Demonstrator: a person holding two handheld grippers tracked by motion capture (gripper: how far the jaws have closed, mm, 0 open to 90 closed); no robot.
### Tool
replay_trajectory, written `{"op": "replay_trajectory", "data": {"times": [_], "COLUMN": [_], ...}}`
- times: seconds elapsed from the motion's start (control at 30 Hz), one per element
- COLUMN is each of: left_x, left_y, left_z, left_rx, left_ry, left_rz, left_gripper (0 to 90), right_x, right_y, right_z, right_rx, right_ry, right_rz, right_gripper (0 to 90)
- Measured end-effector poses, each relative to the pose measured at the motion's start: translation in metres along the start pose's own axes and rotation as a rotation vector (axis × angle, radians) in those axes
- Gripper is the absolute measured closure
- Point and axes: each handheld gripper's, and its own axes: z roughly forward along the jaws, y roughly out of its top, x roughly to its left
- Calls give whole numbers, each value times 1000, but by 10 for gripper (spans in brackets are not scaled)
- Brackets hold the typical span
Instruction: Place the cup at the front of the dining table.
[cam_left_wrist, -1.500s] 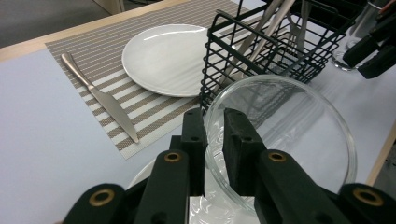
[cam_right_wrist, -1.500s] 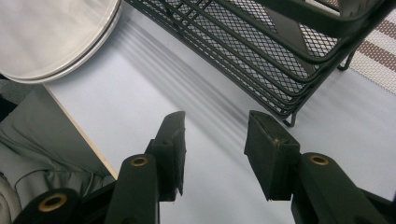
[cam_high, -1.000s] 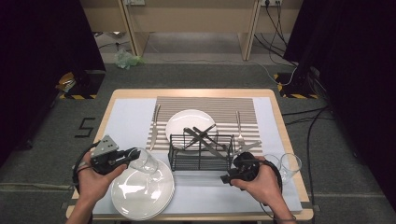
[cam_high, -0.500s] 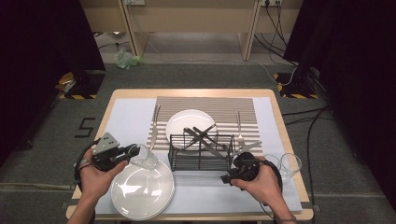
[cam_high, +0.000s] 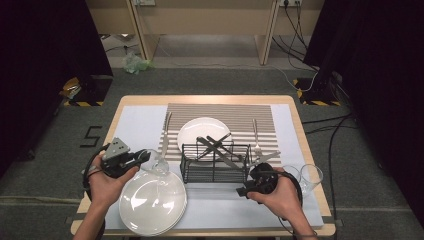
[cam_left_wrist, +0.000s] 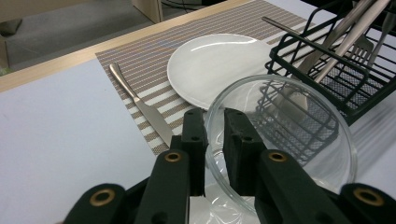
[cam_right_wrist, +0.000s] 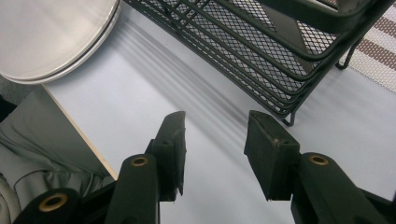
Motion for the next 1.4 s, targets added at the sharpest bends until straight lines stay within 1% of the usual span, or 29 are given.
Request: {"op": "replay_trajectory", "data": {"times": [0.17, 0.27, 0.3, 0.4, 0.6, 0.77, 0.97, 1.23, 1.4], "left_x": [1, 3, 3, 5, 8, 9, 11, 15, 18], "left_y": [1, 3, 3, 5, 9, 14, 18, 20, 18], "left_z": [4, 7, 8, 11, 19, 27, 37, 54, 63], "left_rx": [3, 7, 9, 2, -2, 1, 1, 19, 36], "left_ry": [12, 18, 27, 32, 39, 42, 47, 48, 61], "left_rz": [-32, -29, -26, -29, -29, -16, -11, -11, -10], "left_gripper": [788, 788, 788, 788, 788, 788, 788, 789, 788], "right_x": [0, 0, 0, 0, 0, 1, 0, 0, 0], "right_y": [0, 0, 0, 0, 0, 0, 0, 0, -1], "right_z": [0, 0, 0, 0, 1, 2, 2, 1, 2], "right_rx": [4, 0, 0, 1, 6, 7, 6, 6, 7], "right_ry": [1, 1, 1, 1, 2, 3, 3, 4, 4], "right_rz": [5, 2, 2, 5, 6, 3, 3, 5, 8], "right_gripper": [576, 575, 575, 575, 575, 576, 575, 575, 575]}}
